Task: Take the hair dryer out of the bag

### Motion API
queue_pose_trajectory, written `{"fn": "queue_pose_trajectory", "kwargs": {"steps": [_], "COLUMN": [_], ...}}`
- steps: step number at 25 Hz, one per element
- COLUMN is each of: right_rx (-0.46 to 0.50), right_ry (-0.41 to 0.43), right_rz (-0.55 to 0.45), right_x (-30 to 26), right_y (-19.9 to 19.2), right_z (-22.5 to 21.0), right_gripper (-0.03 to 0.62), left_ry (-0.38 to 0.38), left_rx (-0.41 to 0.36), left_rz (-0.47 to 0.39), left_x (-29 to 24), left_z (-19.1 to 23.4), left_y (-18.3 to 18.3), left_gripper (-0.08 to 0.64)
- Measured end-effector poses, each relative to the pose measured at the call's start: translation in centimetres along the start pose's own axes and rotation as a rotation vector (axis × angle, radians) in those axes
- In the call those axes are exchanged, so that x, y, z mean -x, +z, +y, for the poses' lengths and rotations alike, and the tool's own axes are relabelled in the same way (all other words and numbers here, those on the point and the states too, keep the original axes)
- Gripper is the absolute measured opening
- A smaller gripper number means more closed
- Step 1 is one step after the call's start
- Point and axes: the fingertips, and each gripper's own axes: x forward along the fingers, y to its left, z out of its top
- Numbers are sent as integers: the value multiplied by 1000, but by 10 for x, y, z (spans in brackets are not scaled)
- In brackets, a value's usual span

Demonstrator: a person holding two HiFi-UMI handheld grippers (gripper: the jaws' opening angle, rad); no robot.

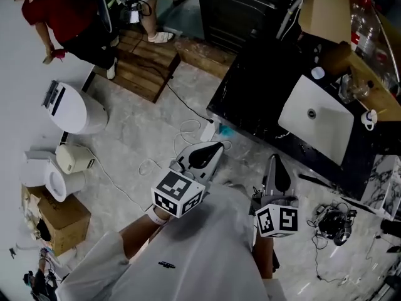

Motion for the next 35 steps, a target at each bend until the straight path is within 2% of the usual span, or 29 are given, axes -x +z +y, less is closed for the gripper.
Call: {"fn": "queue_pose_trajectory", "kwargs": {"steps": [5, 8, 11, 16, 18, 22, 23, 25, 29, 35], "right_rx": [8, 12, 22, 26, 27, 34, 35, 31, 29, 6], "right_ry": [-28, -28, -29, -32, -35, -26, -26, -31, -43, -70], "right_rz": [6, 20, 29, 37, 49, 68, 70, 75, 83, 94], "right_x": [-14, -20, -25, -35, -36, -44, -46, -50, -61, -72], "right_y": [-2, -5, -6, -8, -12, -22, -23, -27, -36, -51], "right_z": [2, -2, -5, -11, -13, -16, -18, -21, -29, -34], "right_gripper": [11, 11, 11, 11, 11, 11, 11, 11, 12, 11], "left_ry": [-45, -40, -33, -15, -1, -16, -23, -44, -70, -97], "left_rx": [-67, -139, -174, -272, -333, -403, -420, -447, -505, -642], "left_rz": [45, 74, 119, 146, 165, 207, 216, 241, 271, 326], "left_x": [-21, -33, -44, -66, -77, -101, -107, -120, -145, -172], "left_z": [12, 18, 24, 32, 36, 42, 44, 46, 51, 63], "left_y": [1, 2, -4, -7, -15, -31, -34, -39, -45, -59], "left_gripper": [8, 8, 8, 8, 8, 11, 21, 89, 118, 164]}}
